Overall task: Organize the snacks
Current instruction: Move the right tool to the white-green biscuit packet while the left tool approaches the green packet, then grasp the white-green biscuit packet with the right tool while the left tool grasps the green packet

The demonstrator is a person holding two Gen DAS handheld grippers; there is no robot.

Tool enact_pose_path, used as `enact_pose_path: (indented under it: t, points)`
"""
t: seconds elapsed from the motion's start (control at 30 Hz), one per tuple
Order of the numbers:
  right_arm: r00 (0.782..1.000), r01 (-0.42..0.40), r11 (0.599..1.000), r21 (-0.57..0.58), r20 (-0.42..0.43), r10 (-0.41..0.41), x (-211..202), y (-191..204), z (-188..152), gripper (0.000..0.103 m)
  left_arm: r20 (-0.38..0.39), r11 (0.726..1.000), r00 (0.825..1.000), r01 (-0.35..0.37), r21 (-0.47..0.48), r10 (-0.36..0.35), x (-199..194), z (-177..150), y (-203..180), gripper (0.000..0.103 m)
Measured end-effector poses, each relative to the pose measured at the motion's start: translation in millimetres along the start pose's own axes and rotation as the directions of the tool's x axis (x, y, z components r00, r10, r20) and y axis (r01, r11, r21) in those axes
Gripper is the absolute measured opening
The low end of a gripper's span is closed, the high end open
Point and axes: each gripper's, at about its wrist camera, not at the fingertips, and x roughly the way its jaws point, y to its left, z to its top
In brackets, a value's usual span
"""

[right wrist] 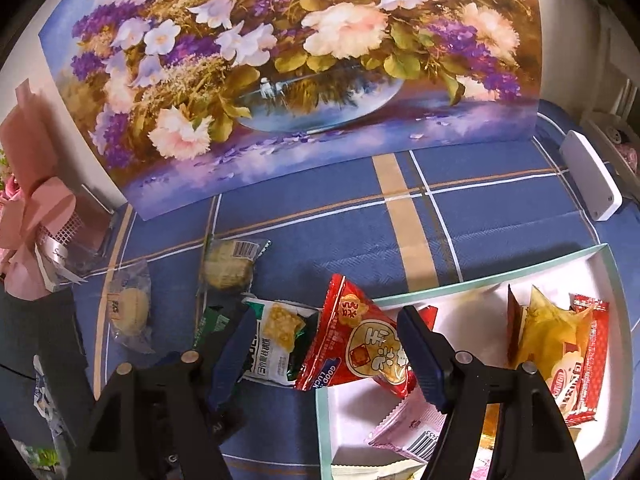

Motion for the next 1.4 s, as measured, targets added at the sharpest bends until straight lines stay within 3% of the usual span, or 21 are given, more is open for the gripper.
enact_pose_path:
  t: [0.5,0.57,0.67,0.87,1.1,1.4]
  points:
    - [0.999,-0.028,0.996,-0.085,-0.028,0.026,6,28,-3,0.075,0.008,0.993,0.998,-0.064,-0.099,0.065,-12,3,35,0.082]
    - [0.999,-0.040,0.994,-0.099,-0.038,0.036,8,33,-3,0.068,0.008,0.990,0.998,-0.067,-0.122,0.068,-14,2,42,0.081]
    - [0.997,-0.054,0.992,-0.111,-0.061,0.047,15,41,-3,0.065,0.004,0.986,0.997,-0.074,-0.151,0.075,-17,3,53,0.080]
    - [0.992,-0.072,0.988,-0.134,-0.109,0.058,26,55,-4,0.059,-0.008,0.980,0.999,-0.042,-0.196,0.041,-20,3,66,0.072]
    - [0.989,-0.019,0.988,-0.152,-0.151,-0.004,38,57,-4,0.059,-0.008,0.978,1.000,-0.005,-0.206,0.003,-19,4,66,0.060]
    - [0.981,0.003,0.986,-0.169,-0.192,-0.035,51,65,-8,0.059,-0.010,0.975,1.000,0.014,-0.222,-0.017,-20,3,72,0.060]
